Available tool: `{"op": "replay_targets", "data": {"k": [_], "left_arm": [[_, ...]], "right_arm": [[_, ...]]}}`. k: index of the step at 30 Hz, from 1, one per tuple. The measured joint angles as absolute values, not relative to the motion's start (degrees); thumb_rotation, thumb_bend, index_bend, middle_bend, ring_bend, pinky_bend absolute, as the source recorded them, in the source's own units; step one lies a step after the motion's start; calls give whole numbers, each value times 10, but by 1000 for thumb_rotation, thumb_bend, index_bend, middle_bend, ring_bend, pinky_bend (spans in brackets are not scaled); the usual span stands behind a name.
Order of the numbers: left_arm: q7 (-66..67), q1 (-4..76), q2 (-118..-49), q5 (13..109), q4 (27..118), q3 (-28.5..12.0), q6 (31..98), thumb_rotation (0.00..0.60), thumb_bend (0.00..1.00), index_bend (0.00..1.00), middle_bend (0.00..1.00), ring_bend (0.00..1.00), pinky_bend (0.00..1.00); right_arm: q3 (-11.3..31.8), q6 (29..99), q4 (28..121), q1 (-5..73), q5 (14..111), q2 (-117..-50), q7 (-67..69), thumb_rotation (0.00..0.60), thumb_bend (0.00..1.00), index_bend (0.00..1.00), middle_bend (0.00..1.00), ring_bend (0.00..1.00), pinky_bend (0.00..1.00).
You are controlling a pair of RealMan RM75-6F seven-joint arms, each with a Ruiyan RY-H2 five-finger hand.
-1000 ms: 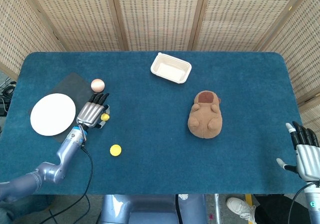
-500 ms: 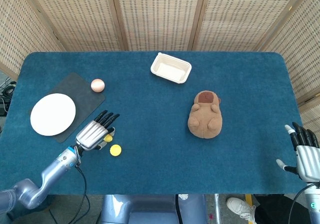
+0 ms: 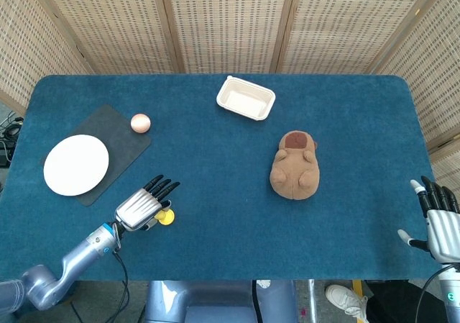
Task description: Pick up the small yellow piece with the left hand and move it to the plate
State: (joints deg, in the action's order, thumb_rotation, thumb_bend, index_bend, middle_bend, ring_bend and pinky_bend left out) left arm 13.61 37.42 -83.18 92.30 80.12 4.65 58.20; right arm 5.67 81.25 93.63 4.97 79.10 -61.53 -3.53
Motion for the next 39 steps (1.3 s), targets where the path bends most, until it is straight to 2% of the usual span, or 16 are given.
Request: {"op": "replay_targets", "data": {"k": [9, 15, 22, 26, 31, 33, 39], "left_arm": [[132, 375, -854, 934, 778, 47, 582, 600, 329, 475, 0, 0, 0], [119, 379, -863, 941, 770, 49, 579, 600, 275, 221, 0, 0, 0], [93, 378, -850, 954, 780, 52, 594, 600, 259, 24, 0, 0, 0], [82, 368, -821, 955, 802, 47, 628, 600, 219, 0, 0, 0, 0], [88, 327, -768, 921, 850, 33, 690, 600, 63, 0, 0, 0, 0], [100, 305, -754, 895, 876, 28, 709, 600, 44, 0, 0, 0, 0], [106, 196, -690, 841, 950, 28, 827, 600, 21, 0, 0, 0, 0]], "right_arm": [[56, 813, 937, 49, 791, -615, -34, 600, 0, 81, 0, 0, 0], [55, 810, 937, 50, 790, -616, -37, 600, 0, 82, 0, 0, 0], [56, 812, 939, 49, 790, -614, -35, 600, 0, 82, 0, 0, 0], [55, 813, 940, 49, 793, -614, -35, 600, 0, 83, 0, 0, 0], [53, 816, 943, 48, 798, -613, -36, 600, 0, 83, 0, 0, 0], [52, 817, 944, 48, 801, -612, -36, 600, 0, 82, 0, 0, 0], [49, 819, 946, 46, 807, -610, -33, 600, 0, 83, 0, 0, 0]]}}
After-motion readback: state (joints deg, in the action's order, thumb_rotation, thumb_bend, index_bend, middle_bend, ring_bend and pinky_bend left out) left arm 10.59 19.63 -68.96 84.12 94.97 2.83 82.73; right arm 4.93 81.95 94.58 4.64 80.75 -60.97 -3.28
